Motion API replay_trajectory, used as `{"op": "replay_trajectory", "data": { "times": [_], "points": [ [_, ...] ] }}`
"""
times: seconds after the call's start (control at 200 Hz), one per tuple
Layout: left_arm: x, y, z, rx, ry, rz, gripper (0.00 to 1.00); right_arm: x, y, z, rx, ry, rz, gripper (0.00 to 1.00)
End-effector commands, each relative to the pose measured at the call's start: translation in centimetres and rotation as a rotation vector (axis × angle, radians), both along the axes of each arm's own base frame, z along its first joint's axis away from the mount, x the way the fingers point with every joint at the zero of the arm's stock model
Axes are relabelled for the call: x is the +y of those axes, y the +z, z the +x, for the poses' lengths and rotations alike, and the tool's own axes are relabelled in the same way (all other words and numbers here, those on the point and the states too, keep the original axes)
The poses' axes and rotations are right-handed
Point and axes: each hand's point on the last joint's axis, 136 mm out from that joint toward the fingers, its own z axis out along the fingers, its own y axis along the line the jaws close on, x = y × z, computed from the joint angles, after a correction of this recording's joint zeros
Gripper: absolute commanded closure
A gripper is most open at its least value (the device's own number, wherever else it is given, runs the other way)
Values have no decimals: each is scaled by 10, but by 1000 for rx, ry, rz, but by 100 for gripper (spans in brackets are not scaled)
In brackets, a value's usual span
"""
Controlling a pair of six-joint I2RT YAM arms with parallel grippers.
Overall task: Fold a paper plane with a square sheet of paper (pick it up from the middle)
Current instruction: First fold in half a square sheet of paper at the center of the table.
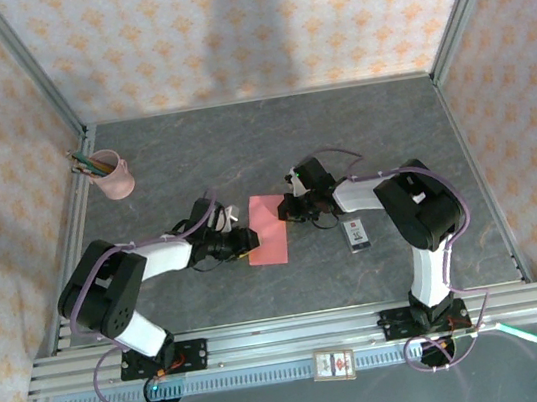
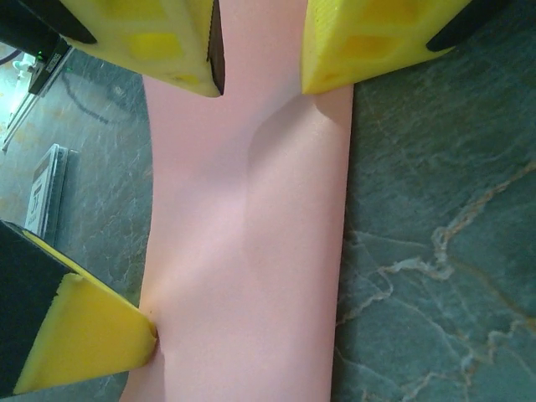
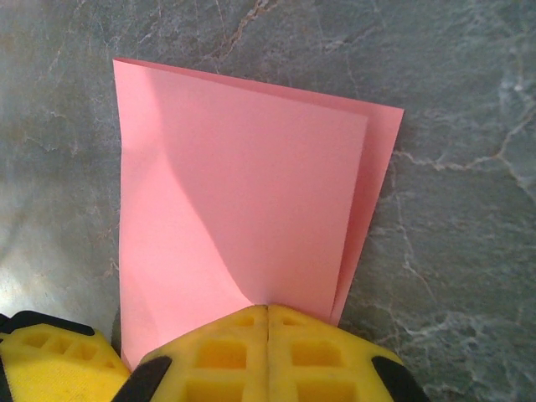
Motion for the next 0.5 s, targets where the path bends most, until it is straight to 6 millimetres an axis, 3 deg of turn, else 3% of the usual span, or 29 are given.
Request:
{"op": "replay_trajectory", "data": {
  "times": [0.0,0.2,0.491],
  "points": [
    [13,-3,-6,9,17,55,65,-52,-63,-24,107,-71,-264,100],
    [-15,23,-15,-27,-41,-54,64,-52,-61,-24,102,-70,-261,100],
    [3,-14,-28,39,-33,66,65,-52,-61,-23,99,-70,-262,100]
  ]
}}
